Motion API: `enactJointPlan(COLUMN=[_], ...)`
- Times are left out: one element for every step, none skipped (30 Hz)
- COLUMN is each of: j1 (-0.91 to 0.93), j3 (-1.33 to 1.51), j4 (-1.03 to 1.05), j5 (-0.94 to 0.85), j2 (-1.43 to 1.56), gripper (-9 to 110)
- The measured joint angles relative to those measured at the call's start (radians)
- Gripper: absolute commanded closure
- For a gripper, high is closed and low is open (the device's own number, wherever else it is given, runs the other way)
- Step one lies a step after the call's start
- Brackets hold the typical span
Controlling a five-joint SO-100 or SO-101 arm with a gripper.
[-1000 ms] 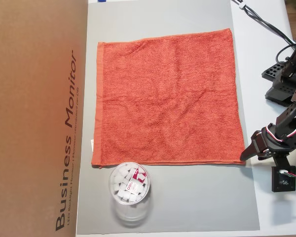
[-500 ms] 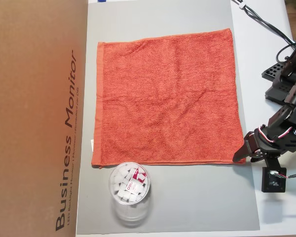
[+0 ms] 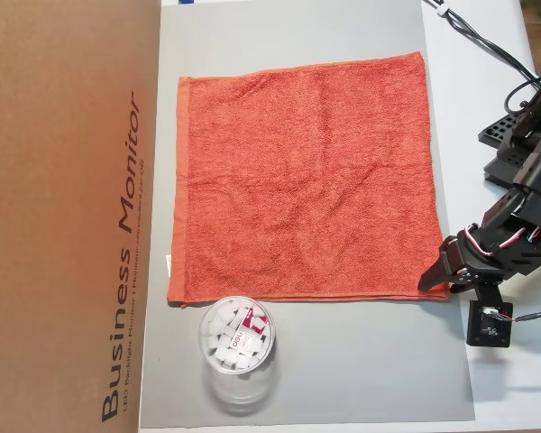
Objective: Fold the blanket.
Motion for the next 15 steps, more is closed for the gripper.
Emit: enactJointPlan(j1=[0.000,0.000,0.000,0.000,0.000,0.000,0.000,0.000,0.000,0.000,0.000,0.000,0.000,0.000,0.000], j3=[0.000,0.000,0.000,0.000,0.000,0.000,0.008,0.015,0.025,0.029,0.035,0.044,0.051,0.058,0.061], j4=[0.000,0.000,0.000,0.000,0.000,0.000,0.000,0.000,0.000,0.000,0.000,0.000,0.000,0.000,0.000], j5=[0.000,0.000,0.000,0.000,0.000,0.000,0.000,0.000,0.000,0.000,0.000,0.000,0.000,0.000,0.000], j2=[0.000,0.000,0.000,0.000,0.000,0.000,0.000,0.000,0.000,0.000,0.000,0.000,0.000,0.000,0.000], gripper=[84,84,84,84,84,84,84,84,84,84,84,84,84,84,84])
